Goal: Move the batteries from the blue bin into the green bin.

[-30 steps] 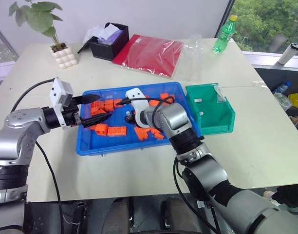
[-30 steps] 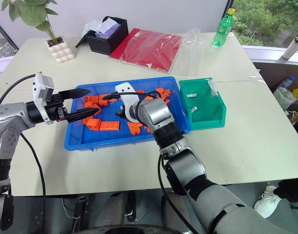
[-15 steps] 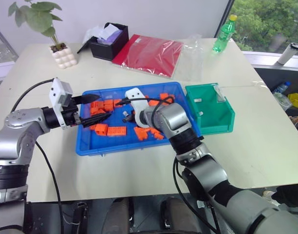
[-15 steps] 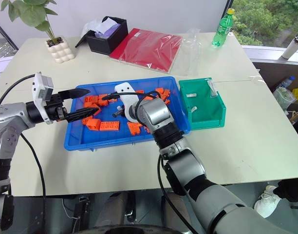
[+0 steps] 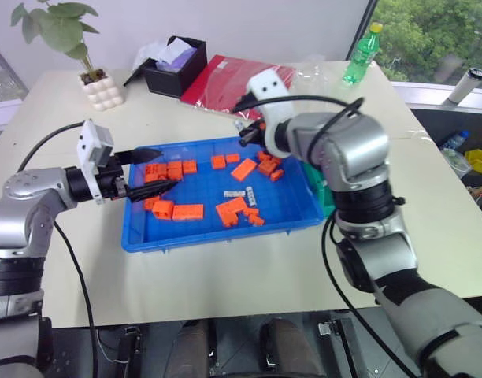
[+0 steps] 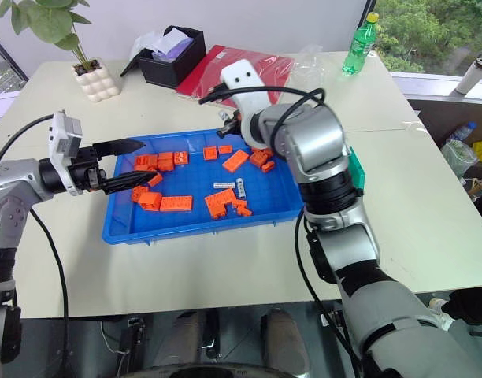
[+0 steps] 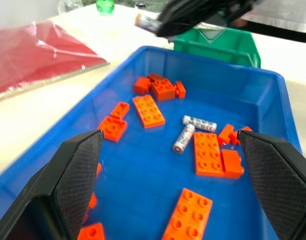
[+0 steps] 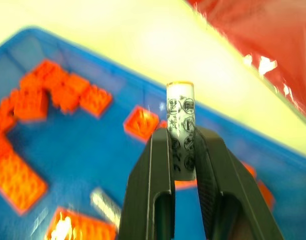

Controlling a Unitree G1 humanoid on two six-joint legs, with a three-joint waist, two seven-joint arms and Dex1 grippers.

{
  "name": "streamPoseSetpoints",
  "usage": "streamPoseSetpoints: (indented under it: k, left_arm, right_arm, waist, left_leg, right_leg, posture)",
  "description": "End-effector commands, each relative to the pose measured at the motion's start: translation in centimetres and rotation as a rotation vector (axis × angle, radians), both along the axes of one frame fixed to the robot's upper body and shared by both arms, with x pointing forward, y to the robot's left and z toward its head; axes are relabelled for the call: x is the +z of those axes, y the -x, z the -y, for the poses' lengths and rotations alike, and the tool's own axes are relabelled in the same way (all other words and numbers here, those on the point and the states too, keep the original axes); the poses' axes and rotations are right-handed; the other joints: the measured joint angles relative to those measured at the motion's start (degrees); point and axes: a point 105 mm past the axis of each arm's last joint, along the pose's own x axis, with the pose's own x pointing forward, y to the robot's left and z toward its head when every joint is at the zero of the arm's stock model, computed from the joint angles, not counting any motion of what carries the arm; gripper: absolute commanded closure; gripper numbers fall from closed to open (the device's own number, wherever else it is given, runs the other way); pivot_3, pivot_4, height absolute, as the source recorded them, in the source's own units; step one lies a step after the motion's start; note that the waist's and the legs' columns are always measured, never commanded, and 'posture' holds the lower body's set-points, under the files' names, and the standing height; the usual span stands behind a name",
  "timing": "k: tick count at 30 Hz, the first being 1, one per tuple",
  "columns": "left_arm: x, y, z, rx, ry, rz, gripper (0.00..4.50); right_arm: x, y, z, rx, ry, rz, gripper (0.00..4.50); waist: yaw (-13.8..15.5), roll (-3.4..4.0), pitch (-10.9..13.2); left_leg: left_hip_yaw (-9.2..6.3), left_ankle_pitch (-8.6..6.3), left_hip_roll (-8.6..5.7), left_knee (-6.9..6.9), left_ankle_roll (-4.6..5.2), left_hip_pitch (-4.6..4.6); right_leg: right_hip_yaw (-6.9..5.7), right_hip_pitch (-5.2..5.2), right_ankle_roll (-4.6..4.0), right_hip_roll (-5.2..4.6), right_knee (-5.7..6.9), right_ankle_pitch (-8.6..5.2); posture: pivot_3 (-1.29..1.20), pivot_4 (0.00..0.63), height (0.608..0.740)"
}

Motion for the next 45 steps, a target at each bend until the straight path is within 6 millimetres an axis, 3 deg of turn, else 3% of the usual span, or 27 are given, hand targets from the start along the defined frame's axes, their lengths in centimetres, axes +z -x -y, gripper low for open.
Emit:
streamPoseSetpoints:
  k: [1,7,10,16,24,28,31,33,38,41,45]
  left_arm:
    - [0.5,-0.4,0.7,-0.028,-0.002,0.034,0.00]
    - [0.5,-0.9,1.4,-0.054,0.010,0.041,0.00]
    - [0.5,-1.0,1.5,-0.057,0.011,0.039,0.00]
    - [0.4,-1.2,1.4,-0.058,0.010,0.036,0.00]
    - [0.5,-1.3,1.3,-0.049,0.009,0.039,0.00]
    - [0.5,-1.1,1.1,-0.037,0.014,0.038,0.00]
    - [0.4,-1.0,0.9,-0.030,0.015,0.034,0.00]
    - [0.3,-1.0,0.8,-0.025,0.016,0.031,0.00]
    - [0.2,-0.9,0.2,0.010,0.021,0.036,0.00]
    - [0.3,-0.7,-0.4,0.029,0.021,0.031,0.00]
    - [0.6,-0.4,-1.3,0.053,0.019,0.024,0.00]
  right_arm:
    - [1.7,0.4,2.8,-0.060,-0.003,0.054,4.42]
    - [-0.6,-0.5,10.3,-0.266,0.117,0.052,4.42]
    - [-0.8,-0.5,12.6,-0.319,0.145,0.061,4.42]
    - [-1.3,-0.3,14.7,-0.373,0.168,0.057,4.42]
    - [-3.0,0.0,15.4,-0.393,0.168,0.021,4.42]
    - [-4.0,0.3,15.7,-0.409,0.154,-0.004,2.47]
    - [-4.2,0.5,15.7,-0.416,0.153,-0.004,0.71]
    - [-4.0,0.5,15.9,-0.427,0.163,0.012,0.08]
    - [-1.5,0.4,15.6,-0.406,0.203,0.215,0.08]
    - [0.3,0.4,14.6,-0.370,0.159,0.363,0.08]
    - [1.3,1.0,12.6,-0.295,0.077,0.476,0.08]
  waist:
    - [0.2,0.00,0.0]
    - [0.5,-0.02,0.0]
    - [0.2,0.00,0.0]
    - [0.0,0.01,0.0]
    - [0.4,0.01,0.0]
    - [0.4,0.00,0.0]
    - [0.4,0.01,0.0]
    - [0.4,0.01,0.0]
    - [0.6,0.01,0.0]
    - [0.5,0.00,0.0]
    - [0.3,0.00,0.0]
  left_leg:
    - [0.00,-0.01,-0.01,0.02,0.01,0.00]
    - [0.00,-0.05,-0.03,0.05,0.09,-0.02]
    - [0.05,-0.03,-0.04,0.04,0.07,-0.01]
    - [0.09,0.00,0.05,0.00,0.02,0.02]
    - [0.09,0.00,0.01,0.06,0.01,0.00]
    - [0.09,0.01,0.01,0.07,0.00,0.00]
    - [0.09,0.01,0.01,0.07,0.00,0.00]
    - [0.09,0.01,0.02,0.07,0.00,0.00]
    - [0.09,0.01,0.01,0.08,0.00,0.00]
    - [0.09,0.01,0.01,0.09,0.00,0.00]
    - [0.08,0.01,0.03,0.07,-0.01,0.01]
  right_leg:
    - [0.00,0.01,0.00,-0.01,0.00,0.00]
    - [0.00,0.05,0.00,-0.01,-0.05,0.00]
    - [0.05,0.03,0.00,-0.02,-0.05,0.00]
    - [0.08,0.00,0.00,0.08,-0.05,0.00]
    - [0.08,0.04,0.00,0.02,-0.05,0.00]
    - [0.08,0.04,0.00,0.03,-0.05,0.00]
    - [0.08,0.04,0.00,0.03,-0.05,0.00]
    - [0.08,0.04,0.00,0.03,-0.05,0.00]
    - [0.09,0.04,0.00,0.02,-0.05,0.00]
    - [0.09,0.04,0.00,0.03,-0.04,0.00]
    - [0.08,0.05,0.00,0.04,-0.04,0.00]
  posture:
    - [0.00,0.150,0.740]
    - [0.00,0.150,0.740]
    - [0.00,0.150,0.740]
    - [0.00,0.150,0.740]
    - [0.00,0.150,0.740]
    - [0.00,0.150,0.740]
    - [0.00,0.150,0.740]
    - [0.00,0.150,0.740]
    - [0.00,0.150,0.740]
    - [0.00,0.150,0.740]
    - [0.00,0.150,0.740]
